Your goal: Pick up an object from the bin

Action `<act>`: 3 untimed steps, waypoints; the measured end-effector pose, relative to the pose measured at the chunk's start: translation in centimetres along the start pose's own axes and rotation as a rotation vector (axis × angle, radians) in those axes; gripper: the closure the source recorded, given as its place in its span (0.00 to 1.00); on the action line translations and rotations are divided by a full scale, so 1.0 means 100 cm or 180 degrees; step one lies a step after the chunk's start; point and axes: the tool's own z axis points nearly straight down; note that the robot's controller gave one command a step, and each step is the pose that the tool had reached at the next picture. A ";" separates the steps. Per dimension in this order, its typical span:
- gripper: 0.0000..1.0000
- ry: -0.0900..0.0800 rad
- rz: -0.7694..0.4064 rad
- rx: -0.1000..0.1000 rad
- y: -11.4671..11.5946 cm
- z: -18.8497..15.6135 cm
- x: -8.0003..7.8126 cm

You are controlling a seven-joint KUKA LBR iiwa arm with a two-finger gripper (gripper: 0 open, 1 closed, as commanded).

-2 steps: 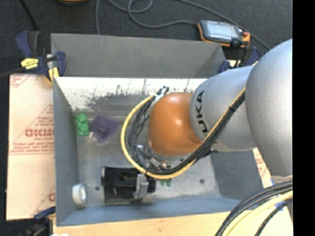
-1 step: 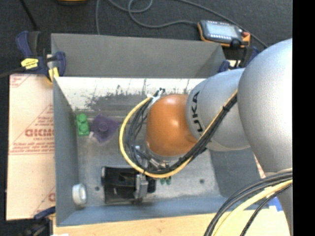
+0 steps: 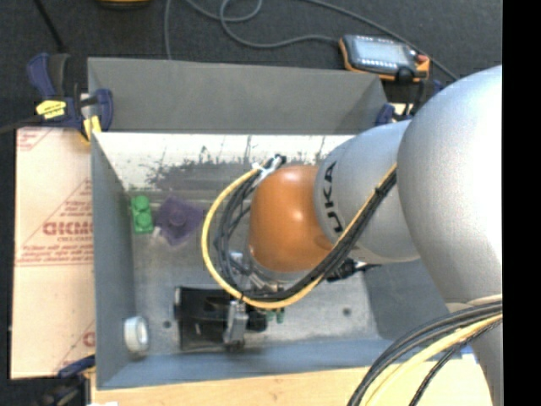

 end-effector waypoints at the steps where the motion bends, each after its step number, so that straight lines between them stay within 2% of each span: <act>1: 1.00 -0.0034 0.0005 -0.0008 -0.018 -0.009 0.019; 2: 1.00 -0.0034 0.0009 -0.0008 -0.018 -0.009 0.019; 3: 1.00 0.0031 -0.0003 0.0011 -0.029 -0.060 0.022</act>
Offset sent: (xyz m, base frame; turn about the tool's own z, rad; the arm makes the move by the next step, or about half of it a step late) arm 0.0000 0.0000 0.0000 0.0000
